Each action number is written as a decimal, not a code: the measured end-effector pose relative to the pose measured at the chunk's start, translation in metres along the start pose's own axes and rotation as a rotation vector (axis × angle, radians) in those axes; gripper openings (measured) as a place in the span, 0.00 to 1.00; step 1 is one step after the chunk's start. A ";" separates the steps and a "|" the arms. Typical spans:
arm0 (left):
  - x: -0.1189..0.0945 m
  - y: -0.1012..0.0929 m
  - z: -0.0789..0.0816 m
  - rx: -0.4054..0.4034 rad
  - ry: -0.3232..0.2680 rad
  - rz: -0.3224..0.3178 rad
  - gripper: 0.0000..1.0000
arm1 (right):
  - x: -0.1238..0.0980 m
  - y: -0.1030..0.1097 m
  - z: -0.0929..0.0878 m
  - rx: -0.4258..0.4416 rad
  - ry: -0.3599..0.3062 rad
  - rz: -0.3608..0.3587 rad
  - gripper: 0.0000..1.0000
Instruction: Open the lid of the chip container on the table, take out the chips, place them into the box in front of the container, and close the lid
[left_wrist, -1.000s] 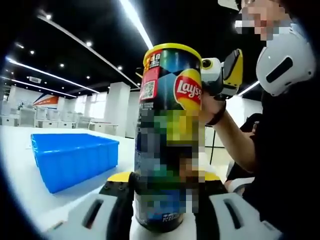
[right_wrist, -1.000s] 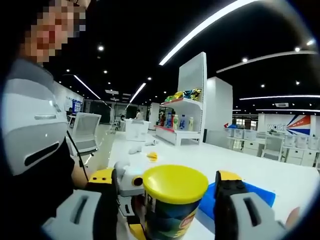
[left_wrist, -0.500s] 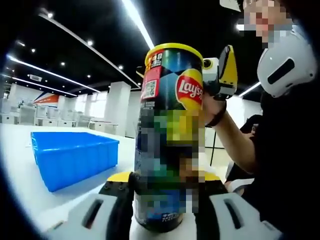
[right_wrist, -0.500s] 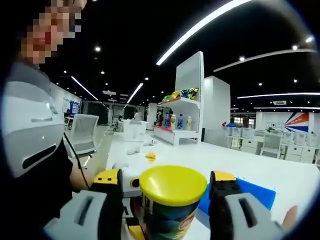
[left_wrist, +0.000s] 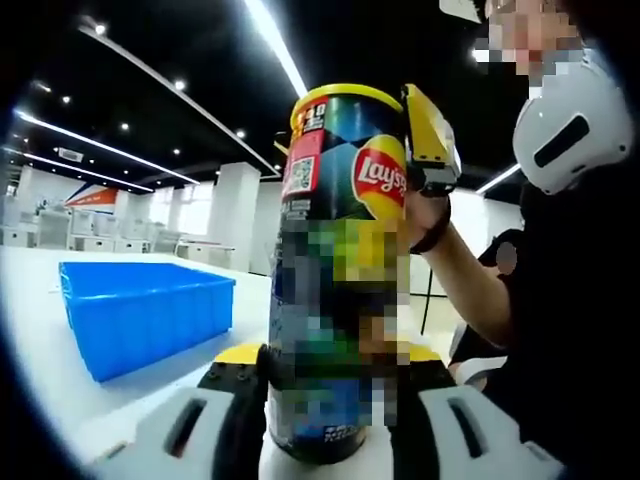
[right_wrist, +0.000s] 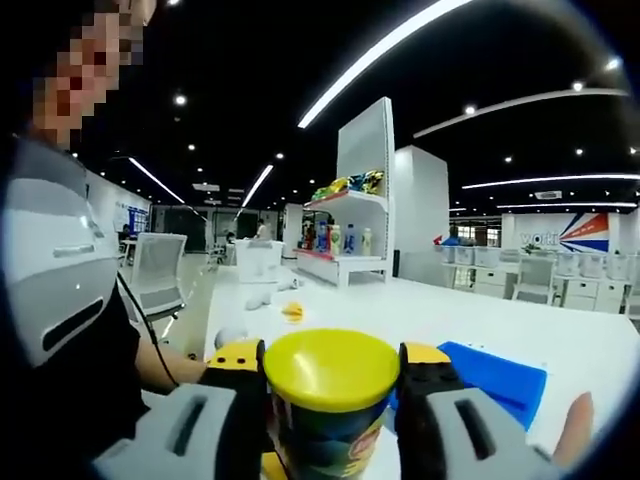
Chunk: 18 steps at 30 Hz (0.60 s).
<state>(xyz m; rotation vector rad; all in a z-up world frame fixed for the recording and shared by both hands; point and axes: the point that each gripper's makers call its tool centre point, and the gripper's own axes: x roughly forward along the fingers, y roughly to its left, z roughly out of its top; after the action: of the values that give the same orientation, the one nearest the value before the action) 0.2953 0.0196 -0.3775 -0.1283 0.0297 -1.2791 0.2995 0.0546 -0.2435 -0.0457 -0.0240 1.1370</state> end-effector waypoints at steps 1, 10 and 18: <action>0.000 0.000 0.000 0.002 0.000 0.001 0.47 | 0.000 0.000 0.000 0.009 -0.006 -0.004 0.44; 0.000 0.000 0.000 0.022 -0.001 0.001 0.47 | -0.001 -0.002 0.000 0.063 -0.019 -0.021 0.43; 0.001 -0.001 -0.001 0.026 -0.001 -0.001 0.47 | -0.003 -0.001 0.000 0.128 -0.046 -0.009 0.43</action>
<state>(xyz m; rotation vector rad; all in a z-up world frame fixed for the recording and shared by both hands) 0.2948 0.0186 -0.3779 -0.1064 0.0124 -1.2799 0.2993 0.0516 -0.2430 0.0946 0.0082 1.1285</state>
